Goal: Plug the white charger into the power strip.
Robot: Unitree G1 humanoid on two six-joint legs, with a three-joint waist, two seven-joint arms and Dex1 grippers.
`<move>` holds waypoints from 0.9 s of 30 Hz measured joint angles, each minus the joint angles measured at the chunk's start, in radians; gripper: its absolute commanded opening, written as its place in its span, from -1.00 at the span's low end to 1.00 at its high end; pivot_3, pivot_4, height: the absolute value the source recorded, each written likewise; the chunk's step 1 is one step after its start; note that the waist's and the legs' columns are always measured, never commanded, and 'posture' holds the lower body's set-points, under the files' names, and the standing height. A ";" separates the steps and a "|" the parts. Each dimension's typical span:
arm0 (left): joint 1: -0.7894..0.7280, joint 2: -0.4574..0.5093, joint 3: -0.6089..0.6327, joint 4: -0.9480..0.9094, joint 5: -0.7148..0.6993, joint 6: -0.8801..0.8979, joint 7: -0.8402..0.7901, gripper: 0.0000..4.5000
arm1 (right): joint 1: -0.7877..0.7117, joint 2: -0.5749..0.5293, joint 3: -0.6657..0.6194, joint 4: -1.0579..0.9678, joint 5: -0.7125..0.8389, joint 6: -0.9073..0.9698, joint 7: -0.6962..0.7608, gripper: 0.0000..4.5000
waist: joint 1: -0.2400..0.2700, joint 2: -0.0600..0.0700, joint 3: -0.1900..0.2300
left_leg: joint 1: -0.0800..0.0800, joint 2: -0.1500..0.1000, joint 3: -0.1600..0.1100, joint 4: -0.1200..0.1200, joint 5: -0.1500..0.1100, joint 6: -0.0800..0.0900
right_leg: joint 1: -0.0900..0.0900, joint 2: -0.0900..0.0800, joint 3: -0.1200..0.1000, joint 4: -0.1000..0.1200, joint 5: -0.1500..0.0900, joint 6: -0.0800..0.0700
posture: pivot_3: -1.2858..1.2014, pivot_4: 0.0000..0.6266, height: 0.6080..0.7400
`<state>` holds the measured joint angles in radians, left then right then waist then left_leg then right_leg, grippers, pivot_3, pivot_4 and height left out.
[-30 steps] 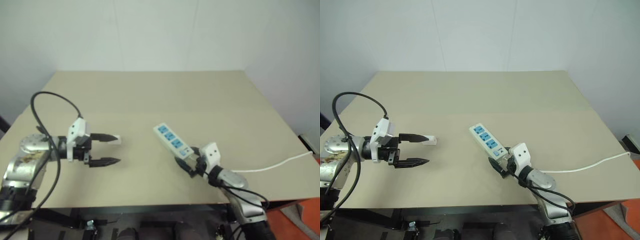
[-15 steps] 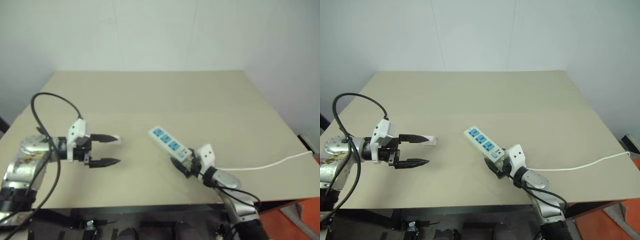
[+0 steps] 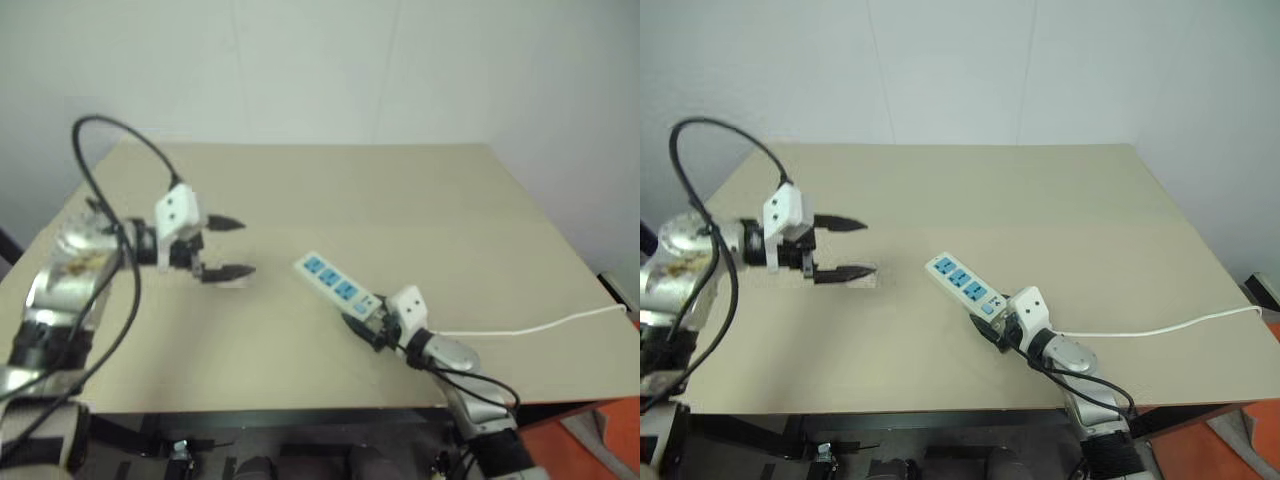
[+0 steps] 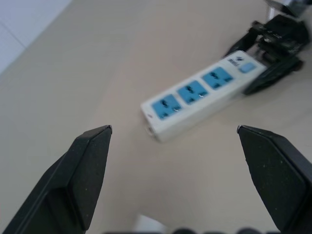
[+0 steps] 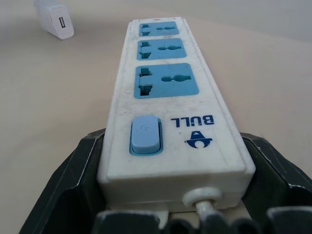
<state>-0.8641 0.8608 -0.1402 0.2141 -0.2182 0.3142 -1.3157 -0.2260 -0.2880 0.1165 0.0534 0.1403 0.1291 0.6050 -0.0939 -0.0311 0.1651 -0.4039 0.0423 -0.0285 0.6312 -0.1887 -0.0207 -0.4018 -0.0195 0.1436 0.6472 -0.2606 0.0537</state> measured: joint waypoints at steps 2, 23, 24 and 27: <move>-0.165 -0.018 -0.138 0.129 0.126 -0.017 -0.070 1.00 | -0.009 -0.008 0.007 0.007 -0.001 0.001 0.007 0.52 | -0.001 0.000 0.000 | 0.000 0.000 0.000 0.000 0.000 0.000 | 0.000 0.000 0.001 0.000 0.000 0.000 | 0.03 -0.52 1.00; -0.513 -0.342 -0.497 0.959 0.689 -0.456 -0.140 1.00 | -0.026 -0.025 0.033 0.005 -0.011 0.008 0.011 0.52 | -0.004 0.000 0.000 | -0.002 -0.001 0.000 -0.001 0.000 0.000 | -0.002 0.001 0.003 0.001 0.000 0.001 | 0.03 -0.52 1.00; -0.514 -0.351 -0.504 0.983 0.706 -0.470 -0.127 1.00 | -0.026 -0.025 0.034 0.005 -0.011 0.008 0.010 0.52 | -0.004 0.000 0.000 | -0.002 -0.001 0.000 -0.001 0.000 0.000 | -0.002 0.001 0.003 0.001 0.000 0.001 | 0.03 -0.52 1.00; -0.521 -0.366 -0.509 1.030 0.737 -0.490 -0.110 1.00 | -0.027 -0.025 0.036 0.006 -0.013 0.009 0.005 0.52 | -0.004 0.000 0.000 | -0.002 -0.001 0.000 -0.001 0.000 0.000 | -0.002 0.001 0.003 0.001 0.000 0.001 | 0.03 -0.52 1.00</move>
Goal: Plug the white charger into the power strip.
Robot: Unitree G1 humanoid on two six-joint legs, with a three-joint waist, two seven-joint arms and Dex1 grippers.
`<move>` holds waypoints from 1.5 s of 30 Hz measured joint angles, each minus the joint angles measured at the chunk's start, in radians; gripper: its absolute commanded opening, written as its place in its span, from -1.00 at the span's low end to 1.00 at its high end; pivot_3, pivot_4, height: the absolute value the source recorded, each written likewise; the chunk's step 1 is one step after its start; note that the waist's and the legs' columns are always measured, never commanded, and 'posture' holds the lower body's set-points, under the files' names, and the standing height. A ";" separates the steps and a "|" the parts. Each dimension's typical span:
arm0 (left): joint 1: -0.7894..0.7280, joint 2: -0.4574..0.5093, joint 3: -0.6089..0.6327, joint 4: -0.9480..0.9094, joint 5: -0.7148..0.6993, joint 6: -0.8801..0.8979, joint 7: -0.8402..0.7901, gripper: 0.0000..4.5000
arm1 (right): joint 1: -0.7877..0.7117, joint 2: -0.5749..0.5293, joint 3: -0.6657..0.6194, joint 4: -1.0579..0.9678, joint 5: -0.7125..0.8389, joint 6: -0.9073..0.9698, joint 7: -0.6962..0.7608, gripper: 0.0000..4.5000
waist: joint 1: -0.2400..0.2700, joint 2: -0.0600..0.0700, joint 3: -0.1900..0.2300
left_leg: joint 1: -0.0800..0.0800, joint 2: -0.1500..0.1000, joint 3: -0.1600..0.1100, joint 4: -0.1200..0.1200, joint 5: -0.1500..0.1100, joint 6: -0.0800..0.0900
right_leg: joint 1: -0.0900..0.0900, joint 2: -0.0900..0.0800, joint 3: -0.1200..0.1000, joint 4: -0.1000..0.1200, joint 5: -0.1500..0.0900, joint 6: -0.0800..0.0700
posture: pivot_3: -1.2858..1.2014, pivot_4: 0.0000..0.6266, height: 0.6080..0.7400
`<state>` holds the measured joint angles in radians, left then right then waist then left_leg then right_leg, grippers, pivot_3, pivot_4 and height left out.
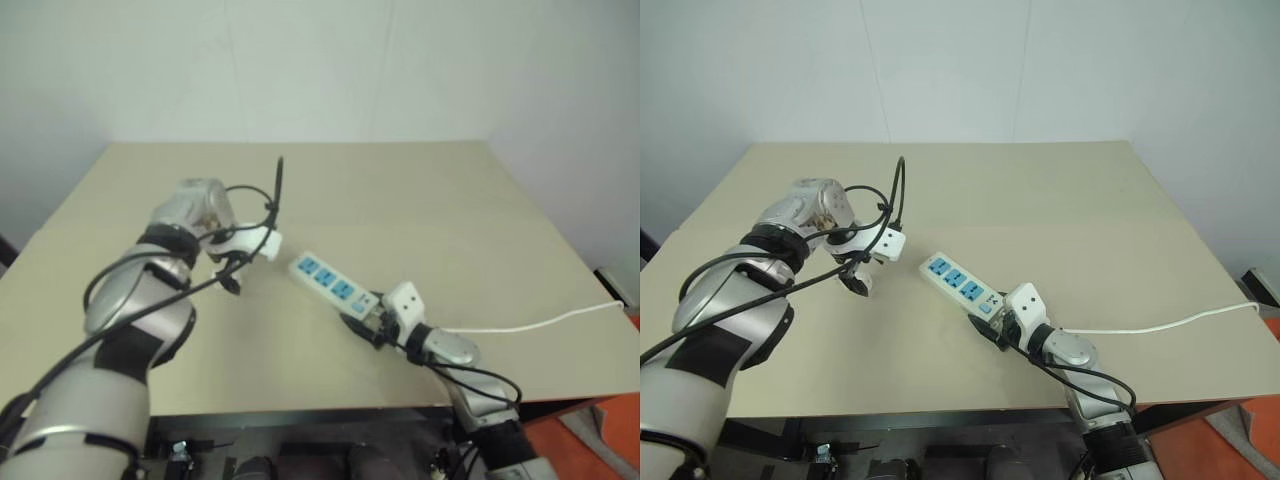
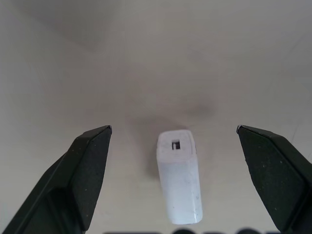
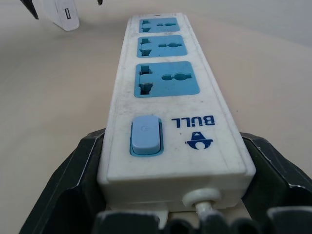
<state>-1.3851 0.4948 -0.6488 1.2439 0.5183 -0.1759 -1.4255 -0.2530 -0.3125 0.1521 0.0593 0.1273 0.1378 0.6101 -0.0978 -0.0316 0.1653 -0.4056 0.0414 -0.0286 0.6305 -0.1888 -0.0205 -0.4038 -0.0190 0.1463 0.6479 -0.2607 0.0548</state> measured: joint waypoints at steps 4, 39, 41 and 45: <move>-0.014 -0.028 -0.006 0.039 0.046 -0.021 0.034 1.00 | -0.002 0.004 0.001 0.002 -0.008 0.000 -0.006 0.52 | 0.000 0.000 0.000 | 0.000 0.000 0.000 0.001 0.000 0.000 | 0.001 0.000 0.000 0.000 0.000 0.001 | 0.03 -0.52 1.00; -0.053 -0.007 0.075 0.056 0.075 -0.106 0.071 -0.55 | -0.016 -0.011 0.003 0.005 -0.024 -0.004 0.029 0.52 | -0.001 0.000 0.000 | -0.001 0.000 0.000 0.001 0.000 0.000 | 0.000 0.000 0.000 0.000 0.001 0.001 | 0.03 -0.52 1.00; -0.074 0.018 0.162 0.019 -0.014 -0.105 0.012 -0.55 | -0.035 -0.025 0.001 0.028 -0.016 -0.009 0.066 0.52 | 0.001 0.000 0.000 | 0.000 0.000 0.000 0.001 0.000 0.000 | 0.001 0.000 0.000 0.000 0.000 0.001 | 0.03 -0.52 1.00; -0.057 0.036 0.428 -0.118 -0.356 -0.023 -0.154 -0.55 | -0.144 -0.062 0.003 0.156 0.011 -0.047 0.202 0.52 | -0.004 0.000 0.001 | -0.001 0.000 0.000 0.001 0.000 0.000 | 0.000 0.000 0.000 0.000 0.001 0.001 | 0.03 -0.52 1.00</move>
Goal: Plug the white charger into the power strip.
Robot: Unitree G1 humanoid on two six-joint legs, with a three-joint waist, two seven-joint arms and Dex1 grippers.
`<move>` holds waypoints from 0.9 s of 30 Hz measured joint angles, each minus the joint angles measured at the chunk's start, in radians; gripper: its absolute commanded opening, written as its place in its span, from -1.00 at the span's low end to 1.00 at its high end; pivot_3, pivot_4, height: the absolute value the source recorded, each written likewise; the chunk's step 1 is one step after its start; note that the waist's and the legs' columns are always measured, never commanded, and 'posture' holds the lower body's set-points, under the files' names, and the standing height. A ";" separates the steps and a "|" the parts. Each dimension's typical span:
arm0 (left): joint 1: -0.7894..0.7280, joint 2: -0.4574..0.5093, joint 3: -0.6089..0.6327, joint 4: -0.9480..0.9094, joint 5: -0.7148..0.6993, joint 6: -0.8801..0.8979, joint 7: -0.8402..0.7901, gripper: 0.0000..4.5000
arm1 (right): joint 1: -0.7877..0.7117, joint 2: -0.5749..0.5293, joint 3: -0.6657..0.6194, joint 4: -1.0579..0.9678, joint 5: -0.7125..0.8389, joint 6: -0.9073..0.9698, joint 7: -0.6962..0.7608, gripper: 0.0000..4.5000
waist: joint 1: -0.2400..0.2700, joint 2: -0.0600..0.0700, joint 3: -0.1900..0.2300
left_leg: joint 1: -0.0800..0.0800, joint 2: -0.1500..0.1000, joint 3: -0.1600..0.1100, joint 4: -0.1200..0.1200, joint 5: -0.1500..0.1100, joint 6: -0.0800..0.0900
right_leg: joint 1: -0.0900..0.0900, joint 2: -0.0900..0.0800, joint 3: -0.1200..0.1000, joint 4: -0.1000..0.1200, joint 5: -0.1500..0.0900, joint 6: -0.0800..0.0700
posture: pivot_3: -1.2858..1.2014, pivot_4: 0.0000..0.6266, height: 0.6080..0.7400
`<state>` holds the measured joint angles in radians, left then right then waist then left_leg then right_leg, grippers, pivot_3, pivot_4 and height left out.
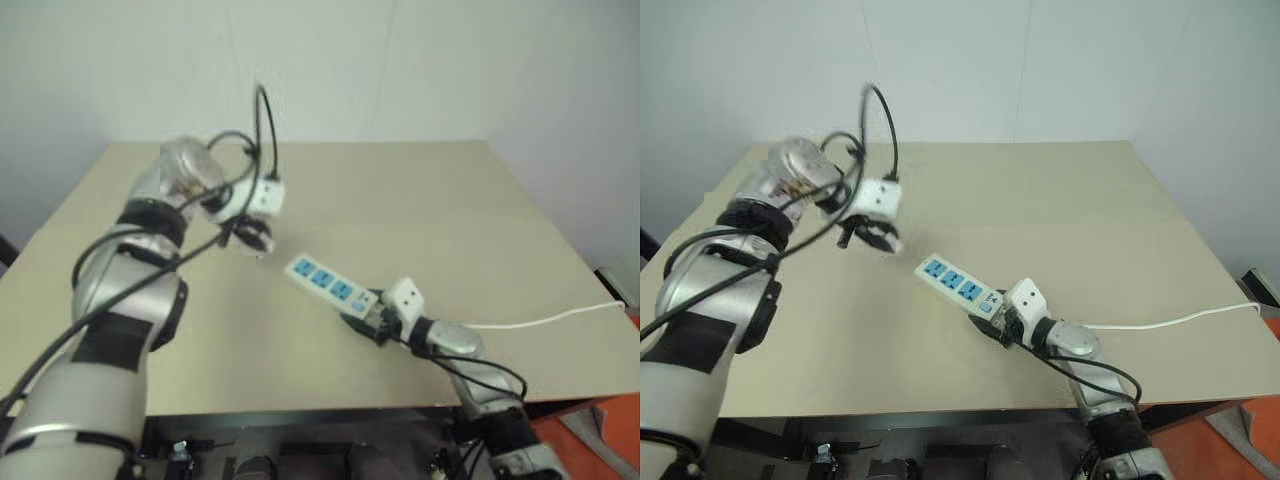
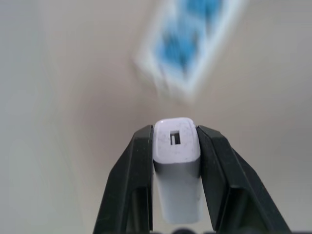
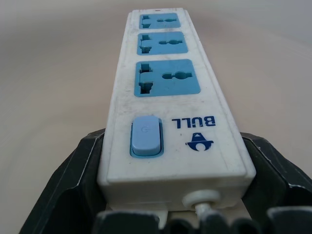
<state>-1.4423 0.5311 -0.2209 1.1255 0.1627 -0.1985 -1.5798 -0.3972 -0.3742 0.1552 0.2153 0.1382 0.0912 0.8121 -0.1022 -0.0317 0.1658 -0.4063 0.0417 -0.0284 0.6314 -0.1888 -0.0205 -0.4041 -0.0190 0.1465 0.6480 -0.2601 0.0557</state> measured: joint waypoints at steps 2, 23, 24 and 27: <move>0.046 0.025 0.082 -0.101 -0.157 0.078 -0.021 -0.55 | -0.067 -0.009 0.015 0.077 0.001 -0.029 0.069 0.52 | -0.009 0.001 0.000 | 0.001 0.000 0.000 -0.001 0.000 0.000 | 0.000 0.000 0.000 0.001 0.000 0.000 | 0.03 -0.52 1.00; 0.623 0.002 0.297 -0.493 -0.651 0.474 -0.025 -0.55 | -0.364 0.097 0.067 0.629 -0.019 -0.351 0.514 0.52 | -0.021 0.002 0.001 | 0.003 -0.001 -0.006 0.004 0.000 0.000 | 0.002 0.000 -0.005 0.009 0.004 -0.008 | 0.03 -0.52 1.00; 0.623 -0.004 0.281 -0.479 -0.661 0.455 -0.026 -0.55 | -0.367 0.098 0.067 0.638 -0.021 -0.358 0.515 0.52 | -0.020 0.002 0.001 | 0.003 -0.001 -0.006 0.004 0.000 0.000 | 0.002 0.000 -0.005 0.009 0.004 -0.008 | 0.03 -0.52 1.00; 0.623 -0.012 0.229 -0.452 -0.679 0.416 -0.026 -0.55 | -0.372 0.103 0.064 0.652 -0.028 -0.371 0.514 0.52 | -0.023 0.002 0.001 | 0.003 -0.001 -0.006 0.004 0.000 0.000 | 0.003 0.000 -0.005 0.009 0.004 -0.008 | 0.03 -0.52 1.00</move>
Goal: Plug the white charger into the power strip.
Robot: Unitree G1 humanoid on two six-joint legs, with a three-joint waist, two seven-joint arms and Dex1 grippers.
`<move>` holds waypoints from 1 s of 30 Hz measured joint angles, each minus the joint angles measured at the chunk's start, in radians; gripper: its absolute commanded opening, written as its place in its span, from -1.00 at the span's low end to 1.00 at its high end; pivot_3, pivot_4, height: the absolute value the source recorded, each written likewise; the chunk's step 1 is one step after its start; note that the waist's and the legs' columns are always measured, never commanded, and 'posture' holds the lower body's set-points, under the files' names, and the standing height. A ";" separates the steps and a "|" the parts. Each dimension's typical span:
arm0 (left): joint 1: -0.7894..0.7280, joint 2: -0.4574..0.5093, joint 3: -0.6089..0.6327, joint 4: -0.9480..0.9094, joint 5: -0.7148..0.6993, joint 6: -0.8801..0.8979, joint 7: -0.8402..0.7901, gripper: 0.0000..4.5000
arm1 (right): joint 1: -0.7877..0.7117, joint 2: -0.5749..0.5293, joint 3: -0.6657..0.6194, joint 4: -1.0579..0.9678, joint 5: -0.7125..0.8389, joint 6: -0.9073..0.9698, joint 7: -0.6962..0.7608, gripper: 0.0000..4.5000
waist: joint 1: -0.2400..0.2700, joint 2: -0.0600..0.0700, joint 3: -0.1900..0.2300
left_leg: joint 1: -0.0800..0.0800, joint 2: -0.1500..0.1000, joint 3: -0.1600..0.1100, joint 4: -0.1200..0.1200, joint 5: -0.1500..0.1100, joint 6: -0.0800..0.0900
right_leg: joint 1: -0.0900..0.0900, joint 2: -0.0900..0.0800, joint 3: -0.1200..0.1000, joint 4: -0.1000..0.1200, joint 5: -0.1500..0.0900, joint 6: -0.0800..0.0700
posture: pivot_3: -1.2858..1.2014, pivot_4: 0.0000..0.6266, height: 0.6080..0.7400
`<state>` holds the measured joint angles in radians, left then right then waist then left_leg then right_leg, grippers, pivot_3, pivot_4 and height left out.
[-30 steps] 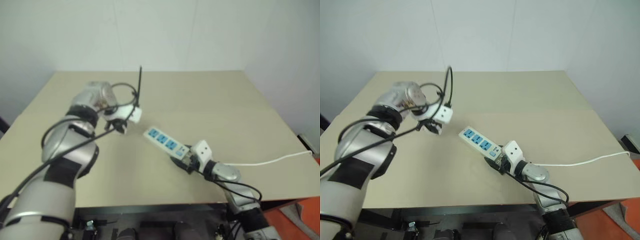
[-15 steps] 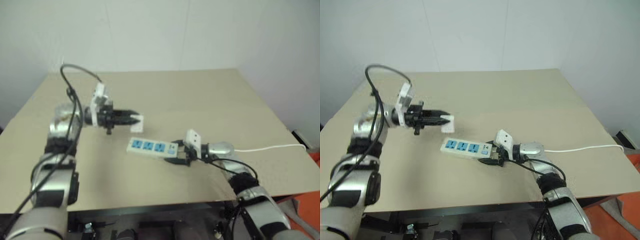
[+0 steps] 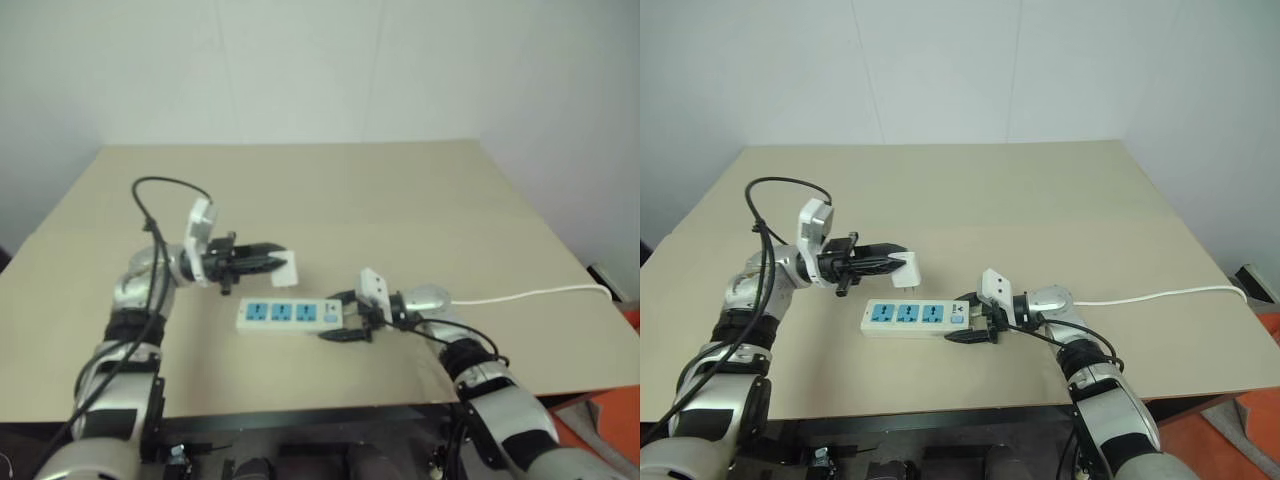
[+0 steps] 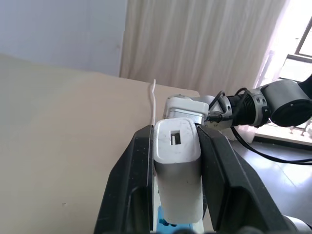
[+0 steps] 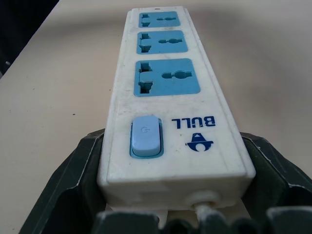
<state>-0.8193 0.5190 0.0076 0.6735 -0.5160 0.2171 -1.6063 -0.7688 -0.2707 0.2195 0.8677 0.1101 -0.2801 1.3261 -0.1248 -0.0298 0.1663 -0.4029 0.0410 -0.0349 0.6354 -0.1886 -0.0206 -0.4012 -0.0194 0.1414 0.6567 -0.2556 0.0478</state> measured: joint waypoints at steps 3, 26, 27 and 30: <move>0.000 0.000 -0.097 0.026 0.002 -0.074 0.000 -0.55 | -0.003 0.002 -0.003 0.009 -0.008 -0.011 -0.005 0.52 | 0.000 0.000 0.000 | 0.002 0.000 0.000 0.000 0.000 0.000 | 0.002 0.000 0.000 0.000 0.000 0.000 | 0.03 -0.52 1.00; -0.099 -0.051 -0.335 0.233 -0.018 -0.246 -0.001 -0.55 | 0.007 0.002 -0.002 -0.004 -0.029 -0.023 -0.027 0.52 | -0.001 0.000 0.000 | 0.010 -0.001 -0.001 -0.001 0.000 0.000 | 0.011 0.000 0.000 -0.002 -0.005 0.008 | 0.03 -0.52 1.00; -0.101 -0.050 -0.338 0.238 -0.023 -0.247 0.000 -0.55 | 0.007 0.002 -0.002 -0.004 -0.029 -0.023 -0.027 0.52 | -0.001 0.000 0.000 | 0.010 -0.001 -0.001 -0.001 0.000 0.000 | 0.011 0.000 0.000 -0.002 -0.005 0.008 | 0.03 -0.52 1.00; -0.108 -0.045 -0.349 0.244 -0.023 -0.258 -0.003 -0.55 | 0.007 0.002 -0.002 -0.004 -0.030 -0.022 -0.028 0.52 | -0.001 0.000 0.000 | 0.010 -0.001 -0.001 -0.001 0.000 0.000 | 0.011 0.000 0.000 -0.002 -0.005 0.008 | 0.03 -0.52 1.00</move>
<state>-0.9271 0.4736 -0.3414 0.9178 -0.5394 -0.0410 -1.6091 -0.7618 -0.2691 0.2177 0.8637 0.0805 -0.3022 1.2981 -0.1259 -0.0298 0.1663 -0.3930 0.0397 -0.0360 0.6348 -0.1888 -0.0205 -0.3899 -0.0194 0.1417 0.6550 -0.2609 0.0554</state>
